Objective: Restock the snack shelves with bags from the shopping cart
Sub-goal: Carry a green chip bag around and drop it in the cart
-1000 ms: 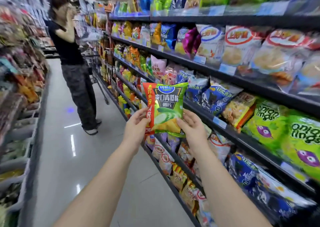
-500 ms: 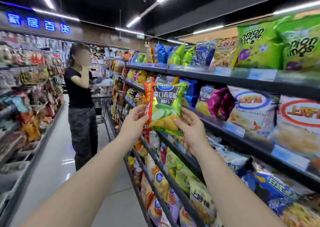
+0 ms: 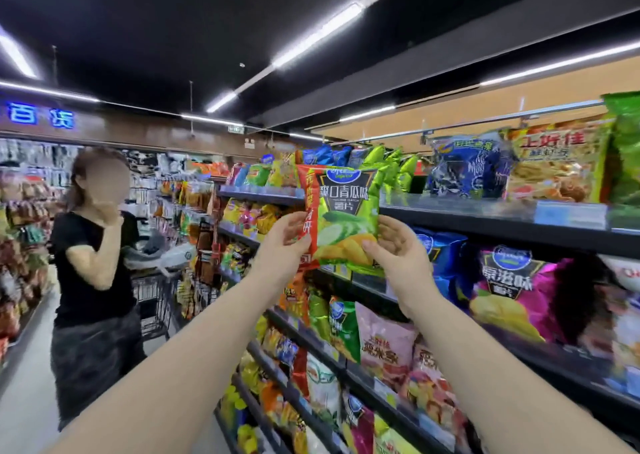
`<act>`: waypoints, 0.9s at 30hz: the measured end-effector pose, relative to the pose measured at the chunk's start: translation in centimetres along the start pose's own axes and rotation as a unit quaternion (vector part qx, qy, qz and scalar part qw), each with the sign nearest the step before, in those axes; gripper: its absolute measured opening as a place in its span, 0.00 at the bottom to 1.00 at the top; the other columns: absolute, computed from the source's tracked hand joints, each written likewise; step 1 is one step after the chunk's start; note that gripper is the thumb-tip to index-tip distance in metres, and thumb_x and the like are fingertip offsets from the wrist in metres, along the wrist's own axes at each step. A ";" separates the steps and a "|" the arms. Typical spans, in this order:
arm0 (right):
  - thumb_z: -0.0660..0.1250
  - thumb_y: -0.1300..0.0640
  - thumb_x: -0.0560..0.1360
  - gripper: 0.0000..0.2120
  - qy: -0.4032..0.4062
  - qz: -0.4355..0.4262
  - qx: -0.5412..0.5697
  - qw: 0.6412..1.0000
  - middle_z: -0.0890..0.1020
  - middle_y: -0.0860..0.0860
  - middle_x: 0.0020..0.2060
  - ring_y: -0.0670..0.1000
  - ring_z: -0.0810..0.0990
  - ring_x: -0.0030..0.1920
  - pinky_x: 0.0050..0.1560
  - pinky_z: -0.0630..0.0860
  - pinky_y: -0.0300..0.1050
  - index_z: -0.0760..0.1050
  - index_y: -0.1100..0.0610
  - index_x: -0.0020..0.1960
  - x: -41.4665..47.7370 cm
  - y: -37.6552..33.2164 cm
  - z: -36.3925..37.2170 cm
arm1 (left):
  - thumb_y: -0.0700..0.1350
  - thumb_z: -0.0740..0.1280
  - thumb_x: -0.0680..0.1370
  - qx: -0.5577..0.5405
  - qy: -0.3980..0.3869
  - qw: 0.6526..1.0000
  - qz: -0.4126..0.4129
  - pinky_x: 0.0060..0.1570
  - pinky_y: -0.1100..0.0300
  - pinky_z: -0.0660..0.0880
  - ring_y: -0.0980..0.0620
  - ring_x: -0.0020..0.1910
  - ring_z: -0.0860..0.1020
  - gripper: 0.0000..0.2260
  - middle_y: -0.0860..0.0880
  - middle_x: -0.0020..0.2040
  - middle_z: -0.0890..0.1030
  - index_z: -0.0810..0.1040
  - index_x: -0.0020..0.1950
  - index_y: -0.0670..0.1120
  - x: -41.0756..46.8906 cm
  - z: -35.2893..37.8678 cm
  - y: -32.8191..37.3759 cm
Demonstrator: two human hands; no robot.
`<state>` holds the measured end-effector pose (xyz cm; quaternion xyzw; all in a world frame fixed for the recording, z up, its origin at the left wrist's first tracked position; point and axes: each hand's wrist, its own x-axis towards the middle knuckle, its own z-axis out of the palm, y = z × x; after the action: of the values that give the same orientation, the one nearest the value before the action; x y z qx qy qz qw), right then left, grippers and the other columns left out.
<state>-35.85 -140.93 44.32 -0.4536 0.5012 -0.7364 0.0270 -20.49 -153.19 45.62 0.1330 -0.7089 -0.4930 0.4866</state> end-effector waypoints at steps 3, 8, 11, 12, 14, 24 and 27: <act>0.73 0.63 0.72 0.20 0.008 -0.013 -0.011 1.000 0.79 0.42 0.53 0.49 0.78 0.56 0.46 0.76 0.34 0.73 0.47 0.60 4.0 1.3 1.8 | 0.37 0.65 0.80 -0.012 -0.012 1.000 0.004 0.44 0.59 0.77 0.49 0.50 0.78 0.14 0.47 0.55 0.79 0.73 0.60 0.53 5.7 -0.7 -2.0; 0.75 0.62 0.71 0.22 0.002 -0.039 -0.058 0.998 0.79 0.44 0.58 0.52 0.80 0.58 0.59 0.78 0.50 0.73 0.45 0.60 10.6 3.8 3.1 | 0.35 0.70 0.76 -0.043 -0.055 0.998 -0.003 0.43 0.61 0.76 0.49 0.53 0.81 0.18 0.46 0.57 0.81 0.74 0.61 0.51 14.2 -1.3 -4.8; 0.75 0.62 0.71 0.23 0.007 -0.056 -0.069 0.996 0.79 0.45 0.59 0.53 0.81 0.57 0.60 0.78 0.55 0.73 0.48 0.61 14.4 5.7 3.6 | 0.37 0.74 0.73 -0.047 -0.069 0.996 0.020 0.50 0.58 0.78 0.50 0.55 0.80 0.21 0.47 0.58 0.80 0.74 0.62 0.53 18.9 -1.2 -6.9; 0.75 0.62 0.70 0.23 0.010 -0.065 -0.074 0.995 0.78 0.46 0.59 0.54 0.81 0.58 0.60 0.78 0.56 0.73 0.48 0.61 15.7 6.2 3.8 | 0.38 0.74 0.73 -0.044 -0.073 0.996 0.028 0.53 0.55 0.78 0.50 0.56 0.80 0.20 0.47 0.59 0.80 0.74 0.60 0.54 20.4 -1.0 -7.4; 0.77 0.60 0.70 0.23 0.020 -0.092 -0.106 0.990 0.77 0.47 0.61 0.53 0.79 0.59 0.61 0.77 0.56 0.73 0.44 0.59 18.4 7.1 3.9 | 0.39 0.75 0.72 -0.048 -0.084 0.994 0.045 0.57 0.53 0.78 0.48 0.57 0.80 0.21 0.46 0.60 0.80 0.74 0.60 0.54 23.6 -0.6 -8.5; 0.70 0.68 0.74 0.34 0.038 -0.142 -0.225 0.963 0.69 0.45 0.60 0.37 0.73 0.51 0.37 0.75 0.27 0.61 0.43 0.69 30.3 8.4 5.4 | 0.38 0.72 0.76 -0.062 -0.130 0.979 0.147 0.38 0.67 0.78 0.60 0.48 0.79 0.32 0.54 0.54 0.76 0.61 0.74 0.50 37.6 2.8 -10.7; 0.70 0.68 0.73 0.39 0.057 -0.130 -0.281 0.949 0.68 0.40 0.56 0.35 0.73 0.49 0.35 0.73 0.25 0.57 0.40 0.73 31.9 9.9 6.1 | 0.35 0.71 0.76 -0.082 -0.154 0.967 0.185 0.39 0.69 0.77 0.62 0.43 0.81 0.33 0.54 0.54 0.76 0.58 0.76 0.50 40.2 3.8 -13.1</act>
<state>-54.46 -165.93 57.75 -0.4614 0.6252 -0.5878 -0.2254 -47.16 -184.14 57.04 -0.1183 -0.7449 -0.4648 0.4638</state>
